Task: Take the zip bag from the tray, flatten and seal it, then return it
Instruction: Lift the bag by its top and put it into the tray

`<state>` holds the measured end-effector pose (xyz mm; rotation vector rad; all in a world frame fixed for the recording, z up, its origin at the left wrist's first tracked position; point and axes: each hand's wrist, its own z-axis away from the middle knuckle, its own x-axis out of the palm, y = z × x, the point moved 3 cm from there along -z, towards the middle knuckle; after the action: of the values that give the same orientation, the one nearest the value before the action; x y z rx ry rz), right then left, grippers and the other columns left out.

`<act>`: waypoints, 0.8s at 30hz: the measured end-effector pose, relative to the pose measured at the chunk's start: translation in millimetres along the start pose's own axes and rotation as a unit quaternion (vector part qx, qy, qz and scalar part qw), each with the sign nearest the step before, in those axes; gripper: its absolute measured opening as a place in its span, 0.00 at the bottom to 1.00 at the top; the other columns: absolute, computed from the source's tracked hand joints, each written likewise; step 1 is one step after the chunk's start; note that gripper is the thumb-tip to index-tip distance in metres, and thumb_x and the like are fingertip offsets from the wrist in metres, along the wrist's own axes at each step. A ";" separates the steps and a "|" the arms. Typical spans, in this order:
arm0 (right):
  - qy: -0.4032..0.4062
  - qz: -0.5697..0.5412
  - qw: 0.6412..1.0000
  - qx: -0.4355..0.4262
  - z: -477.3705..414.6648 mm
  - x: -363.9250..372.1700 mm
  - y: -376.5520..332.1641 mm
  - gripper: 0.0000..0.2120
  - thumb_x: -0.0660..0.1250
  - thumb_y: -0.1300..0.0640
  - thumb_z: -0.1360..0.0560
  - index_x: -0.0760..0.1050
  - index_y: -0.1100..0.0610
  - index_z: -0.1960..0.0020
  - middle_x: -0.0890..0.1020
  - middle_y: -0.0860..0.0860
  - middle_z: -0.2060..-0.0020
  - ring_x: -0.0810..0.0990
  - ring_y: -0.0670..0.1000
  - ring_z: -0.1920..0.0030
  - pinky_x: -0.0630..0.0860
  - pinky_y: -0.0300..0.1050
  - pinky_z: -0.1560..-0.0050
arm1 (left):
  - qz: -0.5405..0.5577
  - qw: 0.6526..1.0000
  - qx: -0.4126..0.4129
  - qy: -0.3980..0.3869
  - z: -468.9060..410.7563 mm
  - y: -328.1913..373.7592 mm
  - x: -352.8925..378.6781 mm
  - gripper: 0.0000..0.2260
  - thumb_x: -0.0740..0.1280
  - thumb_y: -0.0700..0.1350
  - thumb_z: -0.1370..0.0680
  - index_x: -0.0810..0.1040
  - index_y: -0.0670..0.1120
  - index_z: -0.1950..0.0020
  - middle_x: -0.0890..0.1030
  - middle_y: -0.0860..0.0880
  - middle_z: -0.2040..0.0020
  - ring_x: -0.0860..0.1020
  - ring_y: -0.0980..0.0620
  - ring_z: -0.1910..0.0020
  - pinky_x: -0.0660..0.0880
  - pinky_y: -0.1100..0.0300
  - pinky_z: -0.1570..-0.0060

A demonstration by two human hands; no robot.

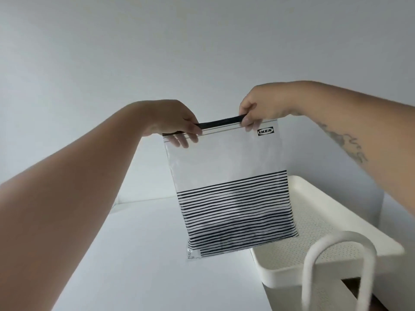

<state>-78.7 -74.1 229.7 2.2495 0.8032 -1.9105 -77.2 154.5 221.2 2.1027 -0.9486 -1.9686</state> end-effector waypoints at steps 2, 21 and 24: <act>-0.018 0.013 0.999 0.031 5.1 -9.5 20.7 0.04 0.70 0.55 0.25 0.81 0.51 0.58 0.87 0.44 0.61 0.84 0.42 0.62 0.70 0.51 0.38 | 0.004 1.000 0.016 -0.015 -18.1 15.6 13.2 0.06 0.70 0.46 0.23 0.83 0.46 0.51 0.87 0.51 0.57 0.85 0.51 0.59 0.80 0.60 0.61; 0.218 -0.003 0.971 0.097 -48.9 57.9 236.2 0.06 0.65 0.61 0.23 0.80 0.57 0.55 0.79 0.54 0.60 0.74 0.54 0.63 0.65 0.41 0.67 | -0.107 0.973 0.066 0.194 -184.9 40.8 179.5 0.07 0.60 0.46 0.20 0.78 0.51 0.52 0.78 0.48 0.58 0.77 0.44 0.62 0.71 0.57 0.66; 0.220 -0.023 0.972 0.085 -39.1 89.1 249.0 0.07 0.65 0.59 0.23 0.81 0.55 0.54 0.83 0.53 0.59 0.78 0.54 0.60 0.74 0.46 0.60 | -0.126 0.966 0.099 0.201 -174.8 25.4 205.5 0.09 0.60 0.48 0.19 0.80 0.53 0.48 0.81 0.48 0.56 0.79 0.43 0.58 0.76 0.54 0.61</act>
<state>72.6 -243.0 88.2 2.8376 0.7629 -1.5659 69.2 -26.8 82.8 2.7137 -0.8608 -1.4876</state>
